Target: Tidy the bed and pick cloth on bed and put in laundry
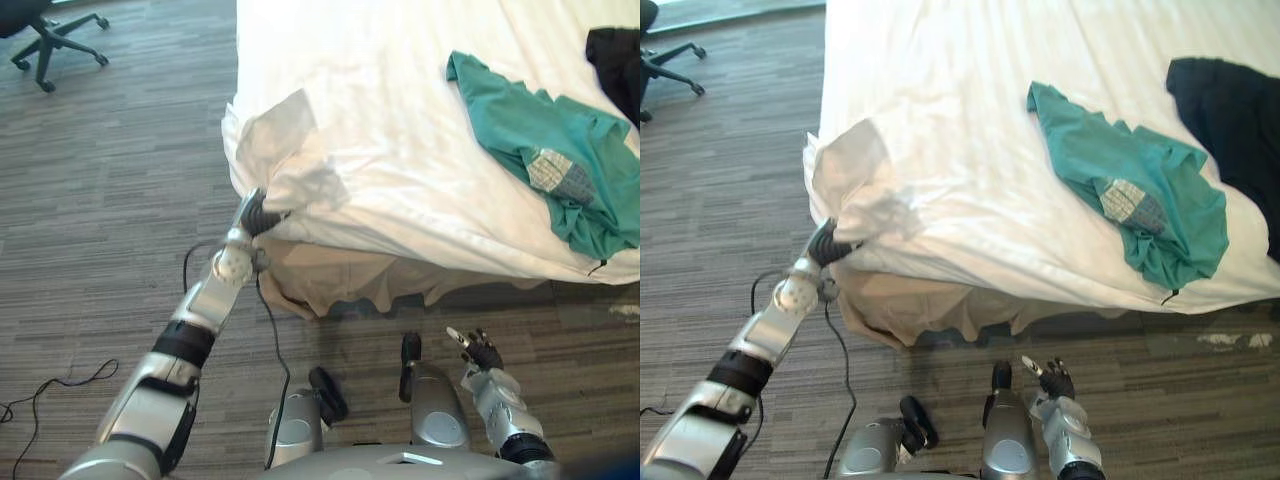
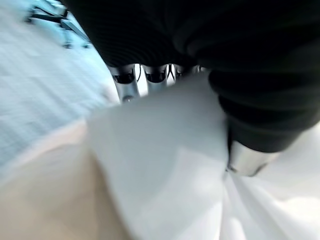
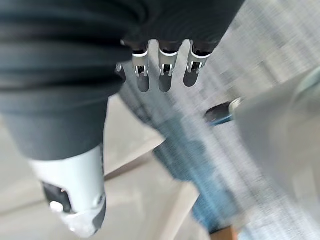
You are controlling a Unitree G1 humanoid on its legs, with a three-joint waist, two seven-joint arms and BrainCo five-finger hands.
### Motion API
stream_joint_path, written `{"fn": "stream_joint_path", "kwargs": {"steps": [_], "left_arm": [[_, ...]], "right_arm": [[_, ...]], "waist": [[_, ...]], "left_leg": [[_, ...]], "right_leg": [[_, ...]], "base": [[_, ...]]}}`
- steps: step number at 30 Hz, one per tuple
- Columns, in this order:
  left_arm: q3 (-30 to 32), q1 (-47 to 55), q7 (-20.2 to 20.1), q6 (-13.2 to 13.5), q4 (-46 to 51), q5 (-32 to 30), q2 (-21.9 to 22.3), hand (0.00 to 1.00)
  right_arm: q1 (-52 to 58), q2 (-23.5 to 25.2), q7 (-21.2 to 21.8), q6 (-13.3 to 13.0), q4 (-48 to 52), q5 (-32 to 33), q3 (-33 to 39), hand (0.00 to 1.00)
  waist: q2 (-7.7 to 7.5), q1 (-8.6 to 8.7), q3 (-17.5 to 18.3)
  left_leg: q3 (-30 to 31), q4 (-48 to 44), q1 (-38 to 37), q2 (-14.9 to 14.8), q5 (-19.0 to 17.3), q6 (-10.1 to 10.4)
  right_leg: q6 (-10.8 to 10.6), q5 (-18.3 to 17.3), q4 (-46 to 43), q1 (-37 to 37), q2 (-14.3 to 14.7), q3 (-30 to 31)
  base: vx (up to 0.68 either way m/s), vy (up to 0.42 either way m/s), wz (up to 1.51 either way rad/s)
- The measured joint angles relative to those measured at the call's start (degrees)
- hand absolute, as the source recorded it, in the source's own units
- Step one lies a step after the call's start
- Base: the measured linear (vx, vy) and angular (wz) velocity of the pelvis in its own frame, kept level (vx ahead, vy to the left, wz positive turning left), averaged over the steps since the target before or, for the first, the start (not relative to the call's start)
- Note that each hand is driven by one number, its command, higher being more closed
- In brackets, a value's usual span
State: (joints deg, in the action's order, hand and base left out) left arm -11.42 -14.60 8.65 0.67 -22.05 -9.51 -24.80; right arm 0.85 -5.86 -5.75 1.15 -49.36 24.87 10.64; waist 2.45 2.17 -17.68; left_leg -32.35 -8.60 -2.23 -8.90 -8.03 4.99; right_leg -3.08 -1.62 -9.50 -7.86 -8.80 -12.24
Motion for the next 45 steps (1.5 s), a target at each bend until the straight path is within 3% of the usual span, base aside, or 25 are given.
{"fn": "stream_joint_path", "kwargs": {"steps": [8,13,18,22,25,27,31,36,39,45], "left_arm": [[2.5,12.6,3.2,0.5,-7.0,-1.2,9.1,0.00],[4.5,21.6,5.1,-2.9,-20.9,1.2,14.1,0.00],[10.9,26.0,4.9,-6.2,-27.8,3.7,16.1,0.00],[17.8,27.7,0.5,-10.5,-30.6,3.7,18.8,0.00],[23.4,28.3,-1.8,-11.8,-31.6,3.3,20.9,0.00],[25.7,28.8,-3.7,-11.3,-31.6,3.0,21.6,0.00],[27.4,29.3,-7.5,-5.8,-31.6,-0.9,21.9,0.00],[24.6,27.4,-10.8,0.3,-31.6,0.1,21.7,0.00],[22.0,25.8,-10.8,1.3,-31.6,2.3,21.1,0.00],[18.0,24.8,-10.6,0.7,-31.6,3.9,20.0,0.00]], "right_arm": [[2.4,0.1,0.9,0.6,-7.3,0.4,2.4,0.00],[4.3,0.8,2.0,0.6,-9.1,0.7,3.3,0.00],[4.8,1.4,3.1,0.2,-9.0,0.7,4.6,0.00],[5.7,1.4,3.3,-0.5,-8.9,0.8,4.8,0.00],[7.4,2.7,3.3,-0.7,-8.5,0.9,6.0,0.00],[8.3,3.0,3.3,-1.1,-7.8,1.6,6.8,0.00],[9.0,3.7,2.2,-3.9,-7.6,4.4,6.7,0.00],[9.0,4.8,-2.6,-9.0,-5.3,9.2,6.7,0.00],[8.3,4.8,-6.4,-13.4,-4.9,10.3,7.0,0.00],[6.9,4.8,-13.7,-21.0,-1.9,11.4,7.5,0.00]], "waist": [[0.42,0.06,4.0],[-0.23,-0.12,6.0],[-1.11,-1.83,7.2],[-0.70,-2.05,8.3],[-0.75,-2.79,8.8],[-0.92,-3.02,9.2],[-1.29,-3.12,9.8],[-1.31,-3.02,10.4],[-1.34,-3.03,10.4],[-1.77,-3.05,10.7]], "left_leg": [[1.8,5.1,-6.3,1.4,1.3,0.2],[3.0,7.6,-8.4,2.3,1.9,0.1],[3.3,8.8,-10.1,3.1,2.3,-0.1],[3.3,11.7,-11.8,4.1,3.6,-0.4],[3.2,13.0,-12.9,4.4,4.0,-0.5],[3.2,13.7,-13.5,4.6,4.2,-0.5],[3.1,14.2,-13.9,4.9,4.4,-0.6],[2.8,14.2,-14.1,4.8,4.4,-0.6],[2.5,14.4,-14.7,4.8,4.3,-0.5],[1.4,14.2,-14.8,4.9,4.1,-0.2]], "right_leg": [[-0.9,3.2,9.4,9.7,1.1,-2.2],[-1.3,3.4,11.1,12.0,1.4,-2.9],[-1.5,3.8,12.2,13.9,1.2,-3.6],[-1.8,4.3,13.0,14.4,0.7,-3.9],[-1.9,4.4,13.1,15.1,0.6,-4.1],[-1.9,4.4,13.1,15.4,0.6,-4.2],[-1.9,4.3,13.1,15.7,0.3,-4.3],[-1.9,4.4,13.4,16.0,0.4,-4.1],[-2.0,4.4,13.6,16.2,0.6,-3.8],[-2.1,5.2,14.6,16.1,0.9,-2.5]], "base": [[0.02,0.002,0.08],[-0.01,-0.005,0.09],[-0.04,0.001,0.04],[-0.07,0.000,0.00],[-0.04,-0.004,-0.02],[-0.04,-0.016,-0.01],[-0.02,-0.007,0.00],[-0.01,-0.014,-0.01],[-0.02,-0.033,-0.07],[-0.01,-0.023,-0.10]]}}
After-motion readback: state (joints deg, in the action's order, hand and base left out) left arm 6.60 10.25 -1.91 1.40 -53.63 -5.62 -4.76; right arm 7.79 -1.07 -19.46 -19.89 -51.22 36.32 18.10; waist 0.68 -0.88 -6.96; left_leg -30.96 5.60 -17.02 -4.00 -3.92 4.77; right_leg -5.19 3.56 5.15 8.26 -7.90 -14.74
